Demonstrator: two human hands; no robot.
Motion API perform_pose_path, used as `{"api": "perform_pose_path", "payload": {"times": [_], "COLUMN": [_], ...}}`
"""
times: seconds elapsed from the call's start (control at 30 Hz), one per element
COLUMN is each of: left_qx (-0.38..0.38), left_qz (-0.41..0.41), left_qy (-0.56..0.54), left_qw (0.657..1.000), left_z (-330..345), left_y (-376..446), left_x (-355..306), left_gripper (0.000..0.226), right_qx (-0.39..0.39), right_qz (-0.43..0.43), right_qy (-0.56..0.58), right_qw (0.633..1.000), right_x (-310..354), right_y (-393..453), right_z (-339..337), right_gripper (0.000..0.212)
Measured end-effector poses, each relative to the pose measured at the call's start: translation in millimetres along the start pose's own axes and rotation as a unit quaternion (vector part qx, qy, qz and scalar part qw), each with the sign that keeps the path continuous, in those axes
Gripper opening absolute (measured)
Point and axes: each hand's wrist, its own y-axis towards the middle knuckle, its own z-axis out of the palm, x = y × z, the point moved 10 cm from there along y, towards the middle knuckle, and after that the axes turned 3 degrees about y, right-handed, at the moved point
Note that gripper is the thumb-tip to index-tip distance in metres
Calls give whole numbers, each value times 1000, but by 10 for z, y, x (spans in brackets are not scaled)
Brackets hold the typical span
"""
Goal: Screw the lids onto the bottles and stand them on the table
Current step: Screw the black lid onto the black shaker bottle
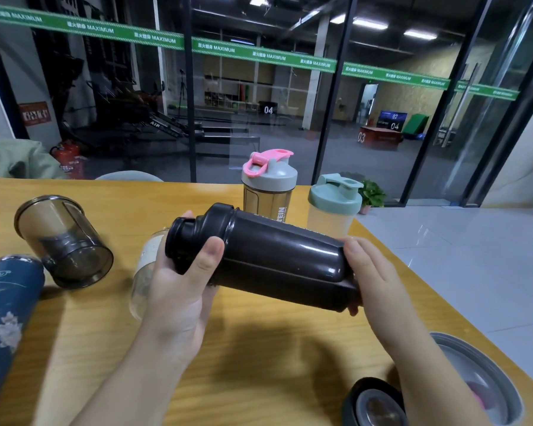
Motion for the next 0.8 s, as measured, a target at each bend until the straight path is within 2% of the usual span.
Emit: {"api": "perform_pose_path", "payload": {"times": [0.13,0.3,0.37,0.47,0.6,0.63,0.7,0.8], "left_qx": [7,20,21,10,-23,-34,-52,-65], "left_qz": [-1,0,2,8,24,28,33,30], "left_qy": [-11,-7,-2,6,9,13,23,26], "left_qw": [1000,1000,1000,1000,999,999,998,997], "left_z": [22,65,66,32,-41,-68,-119,-151], "left_y": [2,-14,-12,-1,-1,-3,-5,-9], "left_x": [9,-3,-4,6,-15,-29,-56,-69], "left_gripper": [98,106,105,98,97,94,78,61], "right_qx": [6,-21,-26,-22,-9,9,54,68], "right_qz": [35,184,208,155,78,42,-41,-80], "right_qy": [25,78,75,29,39,17,-26,-41], "right_qw": [999,980,975,987,996,999,997,994], "right_x": [-26,-304,-391,-295,-121,-42,134,202], "right_y": [-20,-36,-57,-24,63,48,-51,-144], "right_z": [16,23,11,34,76,86,143,169], "right_gripper": [53,58,59,61,27,28,45,52]}}
